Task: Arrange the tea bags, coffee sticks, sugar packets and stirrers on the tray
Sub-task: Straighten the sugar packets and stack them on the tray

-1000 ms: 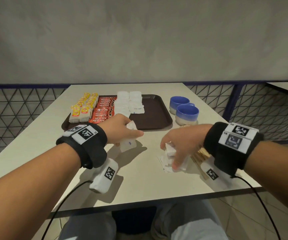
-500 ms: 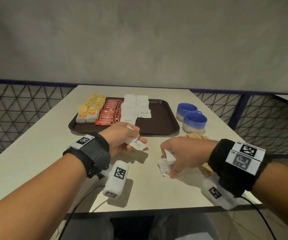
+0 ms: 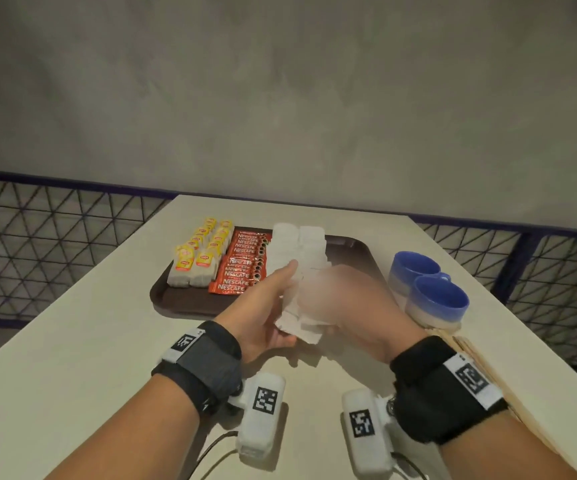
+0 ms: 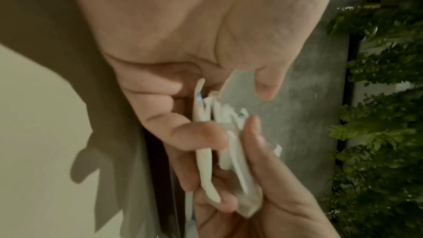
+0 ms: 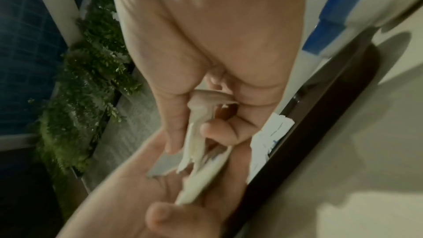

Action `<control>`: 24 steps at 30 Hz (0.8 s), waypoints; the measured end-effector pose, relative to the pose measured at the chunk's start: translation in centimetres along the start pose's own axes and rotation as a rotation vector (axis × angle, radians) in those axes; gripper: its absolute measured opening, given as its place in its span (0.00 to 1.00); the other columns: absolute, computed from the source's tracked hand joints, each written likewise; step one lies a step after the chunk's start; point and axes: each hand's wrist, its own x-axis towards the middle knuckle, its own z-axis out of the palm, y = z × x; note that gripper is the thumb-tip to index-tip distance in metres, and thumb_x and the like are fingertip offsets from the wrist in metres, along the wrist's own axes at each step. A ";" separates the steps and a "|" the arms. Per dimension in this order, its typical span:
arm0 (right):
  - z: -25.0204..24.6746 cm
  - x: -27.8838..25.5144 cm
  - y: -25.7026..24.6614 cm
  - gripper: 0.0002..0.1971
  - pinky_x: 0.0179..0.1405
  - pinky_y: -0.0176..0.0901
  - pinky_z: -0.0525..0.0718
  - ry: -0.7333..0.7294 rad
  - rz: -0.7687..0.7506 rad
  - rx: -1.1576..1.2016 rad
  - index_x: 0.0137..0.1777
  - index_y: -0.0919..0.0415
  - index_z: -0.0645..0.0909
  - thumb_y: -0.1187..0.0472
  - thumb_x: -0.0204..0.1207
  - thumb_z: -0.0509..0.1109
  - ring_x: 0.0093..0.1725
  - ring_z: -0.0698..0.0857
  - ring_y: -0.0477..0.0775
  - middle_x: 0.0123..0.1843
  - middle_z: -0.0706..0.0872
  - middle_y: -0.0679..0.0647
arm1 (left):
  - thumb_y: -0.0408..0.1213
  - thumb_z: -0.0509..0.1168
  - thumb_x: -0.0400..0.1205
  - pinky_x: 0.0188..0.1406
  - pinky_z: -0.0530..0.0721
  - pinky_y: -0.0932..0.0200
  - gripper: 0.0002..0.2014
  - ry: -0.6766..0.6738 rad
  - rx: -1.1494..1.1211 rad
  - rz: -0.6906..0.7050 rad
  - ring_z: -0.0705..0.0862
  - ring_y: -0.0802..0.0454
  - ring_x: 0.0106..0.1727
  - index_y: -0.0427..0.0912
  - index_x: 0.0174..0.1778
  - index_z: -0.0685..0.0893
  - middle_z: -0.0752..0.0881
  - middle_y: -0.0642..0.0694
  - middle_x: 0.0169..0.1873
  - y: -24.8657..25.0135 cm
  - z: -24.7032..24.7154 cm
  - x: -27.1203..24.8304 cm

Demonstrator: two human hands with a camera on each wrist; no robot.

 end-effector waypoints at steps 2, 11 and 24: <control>0.9 1.2 0.3 0.24 0.42 0.49 0.90 0.025 0.002 -0.018 0.63 0.57 0.80 0.65 0.70 0.85 0.47 0.92 0.55 0.56 0.91 0.58 | 0.54 0.68 0.84 0.33 0.83 0.57 0.18 0.020 0.067 0.066 0.89 0.47 0.45 0.44 0.59 0.89 0.90 0.42 0.50 0.1 -0.6 0.1; 1.1 3.4 -0.6 0.29 0.35 0.46 0.81 -0.113 0.040 -0.071 0.64 0.53 0.81 0.59 0.65 0.88 0.43 0.89 0.61 0.58 0.90 0.62 | 0.37 0.68 0.84 0.17 0.74 0.64 0.16 0.084 0.042 0.163 0.87 0.50 0.36 0.41 0.68 0.86 0.89 0.40 0.48 0.9 -2.3 0.5; -1.3 3.1 0.1 0.21 0.46 0.53 0.78 -0.146 0.122 0.402 0.66 0.64 0.85 0.80 0.79 0.62 0.53 0.82 0.64 0.62 0.90 0.70 | 0.33 0.69 0.84 0.16 0.71 0.64 0.16 0.176 0.007 0.227 0.86 0.52 0.31 0.42 0.68 0.85 0.91 0.42 0.47 0.0 -2.3 0.8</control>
